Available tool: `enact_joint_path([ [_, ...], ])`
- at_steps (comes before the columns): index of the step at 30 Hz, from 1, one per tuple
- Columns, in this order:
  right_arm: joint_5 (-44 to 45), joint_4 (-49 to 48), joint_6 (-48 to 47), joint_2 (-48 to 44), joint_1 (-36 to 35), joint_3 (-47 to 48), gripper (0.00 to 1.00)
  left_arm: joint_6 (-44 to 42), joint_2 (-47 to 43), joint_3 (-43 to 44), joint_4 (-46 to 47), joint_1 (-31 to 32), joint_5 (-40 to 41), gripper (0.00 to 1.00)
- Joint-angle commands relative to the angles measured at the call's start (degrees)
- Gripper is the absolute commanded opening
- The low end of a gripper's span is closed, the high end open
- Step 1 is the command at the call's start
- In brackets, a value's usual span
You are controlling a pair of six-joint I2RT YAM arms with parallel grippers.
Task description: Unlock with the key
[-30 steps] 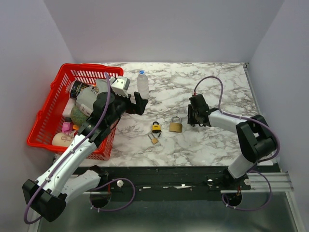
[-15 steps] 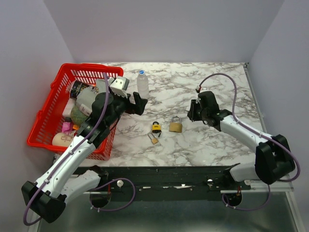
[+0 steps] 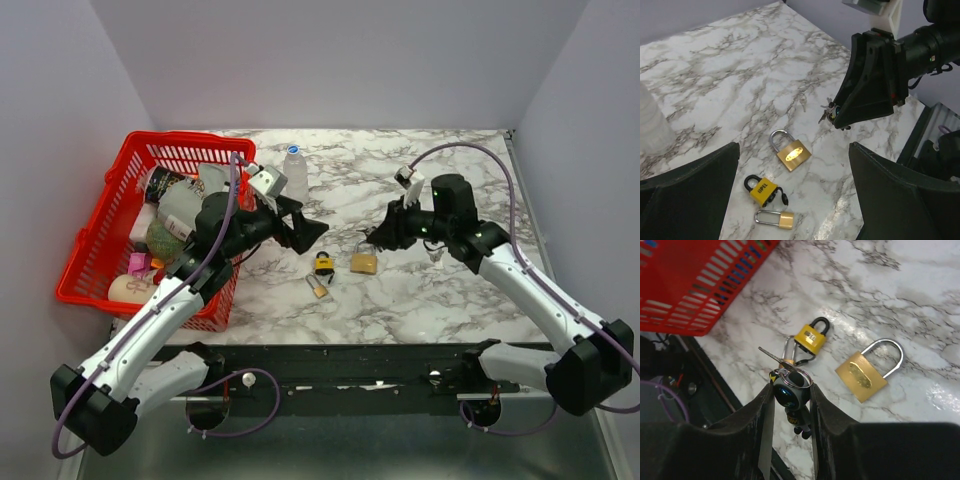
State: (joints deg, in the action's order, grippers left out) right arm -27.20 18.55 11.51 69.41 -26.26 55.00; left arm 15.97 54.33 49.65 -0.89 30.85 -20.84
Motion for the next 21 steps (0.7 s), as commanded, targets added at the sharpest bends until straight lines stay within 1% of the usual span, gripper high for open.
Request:
enact_joint_path([
  [1, -10.2, 3.7, -2.5, -4.4, -0.4, 2.1, 0.01, 2.0, 1.9, -0.6, 4.1, 0.6, -7.9, 0.99],
  [5, -11.4, 2.8, -3.8, -7.8, -0.5, 0.5, 0.01, 4.7, 4.8, 0.1, 4.3, 0.6, -9.1, 0.99],
  [9, -13.3, 1.3, -3.0, -8.8, -0.6, -0.8, 0.01, 6.9, 6.9, 0.2, 5.9, 1.1, -12.9, 0.97],
  [17, -13.1, 1.5, -1.9, -8.8, -0.9, -0.4, 0.01, 4.9, 9.2, 0.5, 5.2, 4.7, -13.9, 0.92],
  [21, -13.1, 1.4, -1.7, -8.4, -1.0, -0.6, 0.01, 4.2, 10.2, 1.0, 4.2, 6.1, -12.7, 0.91],
])
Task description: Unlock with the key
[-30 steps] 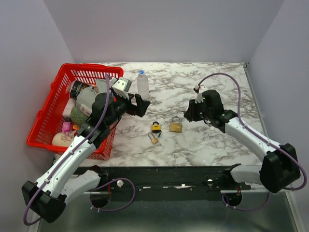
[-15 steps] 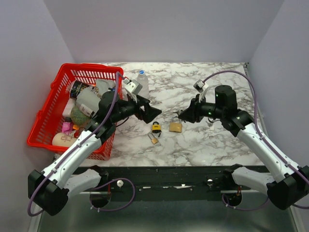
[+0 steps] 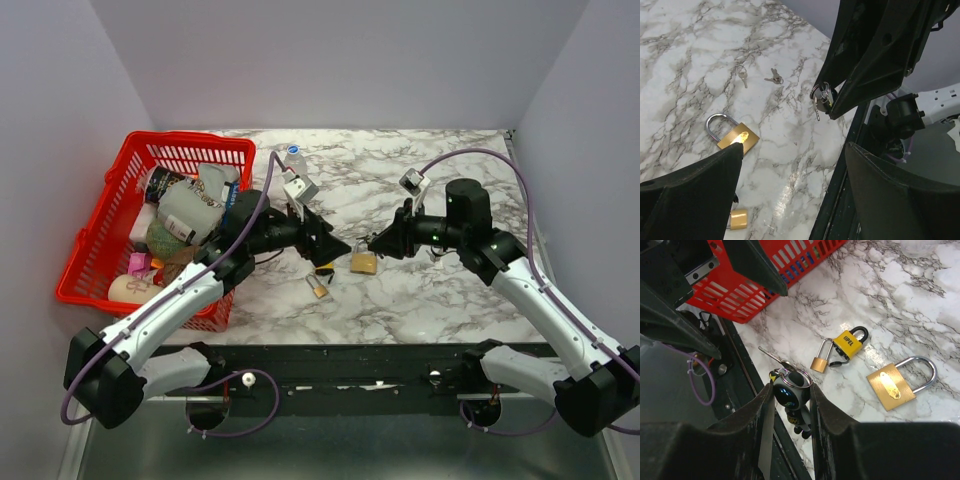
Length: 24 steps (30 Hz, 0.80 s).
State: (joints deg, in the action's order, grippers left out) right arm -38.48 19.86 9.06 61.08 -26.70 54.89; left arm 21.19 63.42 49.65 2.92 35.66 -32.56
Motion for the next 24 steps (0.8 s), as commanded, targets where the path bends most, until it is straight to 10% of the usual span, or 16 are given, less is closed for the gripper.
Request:
enact_joint_path([
  [1, -1.9, 0.1, 0.8, -0.1, -0.5, -0.7, 0.01, -1.2, 1.3, 1.2, -0.4, 1.9, -0.3, 0.90],
  [24, -3.9, -1.8, 2.2, 2.3, -2.0, -1.1, 0.01, -0.3, 4.6, 2.7, -1.0, 3.2, 2.2, 0.74],
])
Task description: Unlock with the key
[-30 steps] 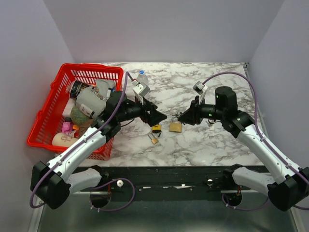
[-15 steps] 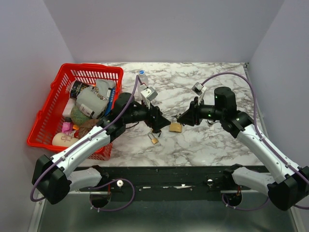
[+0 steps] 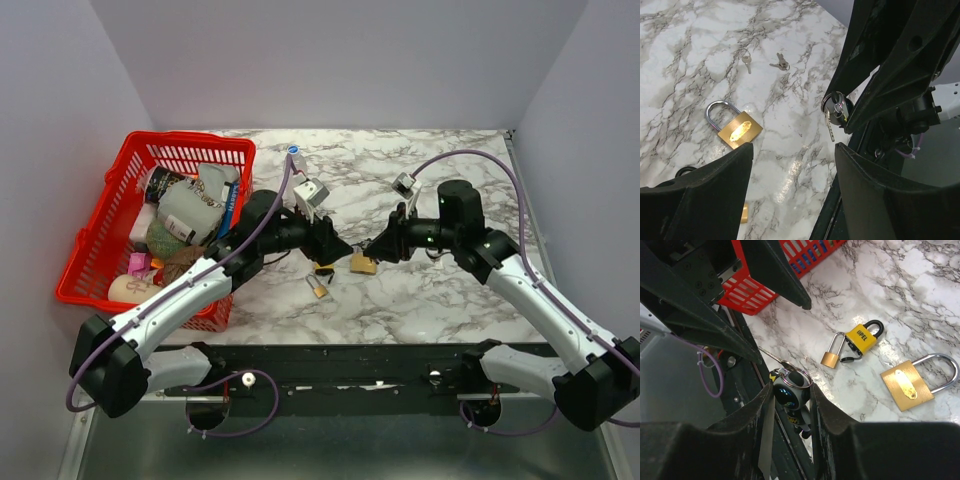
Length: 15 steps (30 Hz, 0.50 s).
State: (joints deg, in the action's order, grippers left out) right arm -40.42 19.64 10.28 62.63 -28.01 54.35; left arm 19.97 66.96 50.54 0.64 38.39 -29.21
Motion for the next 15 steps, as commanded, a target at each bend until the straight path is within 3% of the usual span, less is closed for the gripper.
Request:
enact_joint_path([
  [1, -1.9, -2.0, 1.1, 0.8, -0.7, -0.6, 0.01, 1.0, 1.2, 1.8, 1.3, 0.5, -1.2, 0.74],
  [11, -2.3, -2.9, 1.3, 2.1, -2.0, -0.6, 0.01, 2.2, 2.3, 1.9, 2.4, 0.5, -2.1, 0.67],
  [15, -2.0, -3.1, 1.1, 2.4, -2.3, -0.6, 0.01, 2.5, 2.5, 1.9, 2.8, 0.5, -2.4, 0.57],
])
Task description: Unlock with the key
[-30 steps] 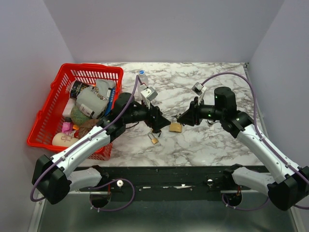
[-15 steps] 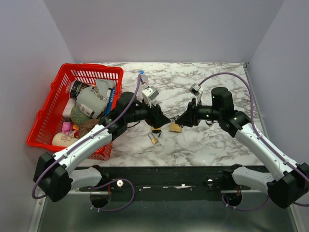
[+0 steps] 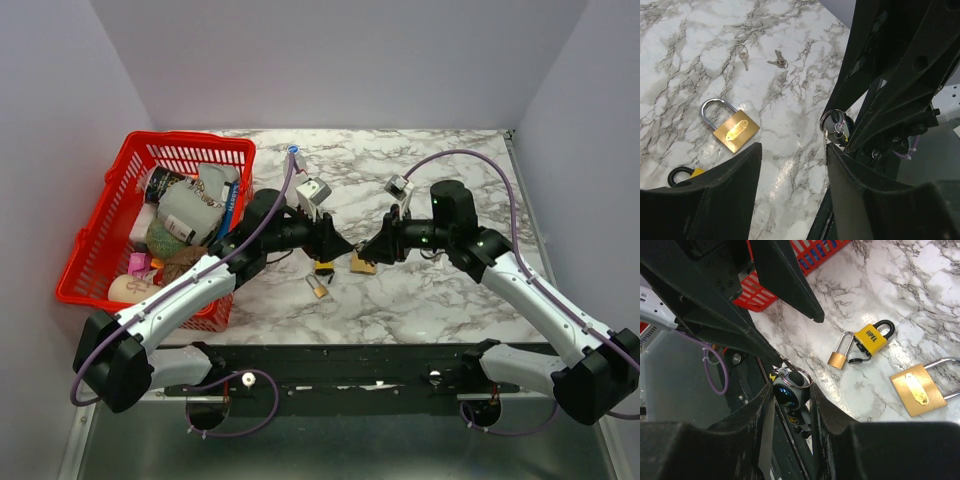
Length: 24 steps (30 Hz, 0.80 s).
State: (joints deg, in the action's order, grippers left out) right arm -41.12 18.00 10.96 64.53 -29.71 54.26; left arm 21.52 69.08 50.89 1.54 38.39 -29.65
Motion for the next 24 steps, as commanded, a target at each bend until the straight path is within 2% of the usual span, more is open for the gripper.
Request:
enact_joint_path([
  [1, -1.3, -1.5, 0.6, 0.7, -0.6, -0.5, 0.01, 1.0, 0.4, 1.4, 2.0, 0.6, -2.1, 0.54],
  [5, -1.4, -1.8, 0.5, 0.6, -0.7, -0.8, 0.01, 0.6, 0.3, 1.3, 2.1, 0.7, -2.5, 0.34],
  [6, -1.2, -1.9, 0.5, 0.7, -0.7, -0.8, 0.01, 0.5, 0.2, 1.2, 2.2, 0.8, -2.7, 0.24],
  [8, -1.0, -2.3, 0.5, 0.9, -0.7, -0.9, 0.01, 0.4, -0.1, 1.1, 2.4, 1.0, -3.0, 0.13],
  [9, -1.0, -2.5, 0.6, 1.0, -0.7, -1.2, 0.01, 0.2, -0.3, 1.0, 2.6, 1.0, -3.1, 0.01],
  [19, -1.1, -5.1, 0.9, 1.2, -0.7, -2.9, 0.02, -3.1, -2.8, 0.3, -0.1, 1.6, -1.5, 0.00],
  [22, 1.2, -5.3, 0.6, 0.9, -0.7, -3.9, 0.11, -6.1, -3.2, 1.6, -4.3, 1.6, 0.7, 0.00],
  [24, 2.8, -5.2, 0.5, 0.3, -0.7, -4.5, 0.26, -7.7, -3.2, 1.8, -6.4, 1.7, 3.5, 0.00],
])
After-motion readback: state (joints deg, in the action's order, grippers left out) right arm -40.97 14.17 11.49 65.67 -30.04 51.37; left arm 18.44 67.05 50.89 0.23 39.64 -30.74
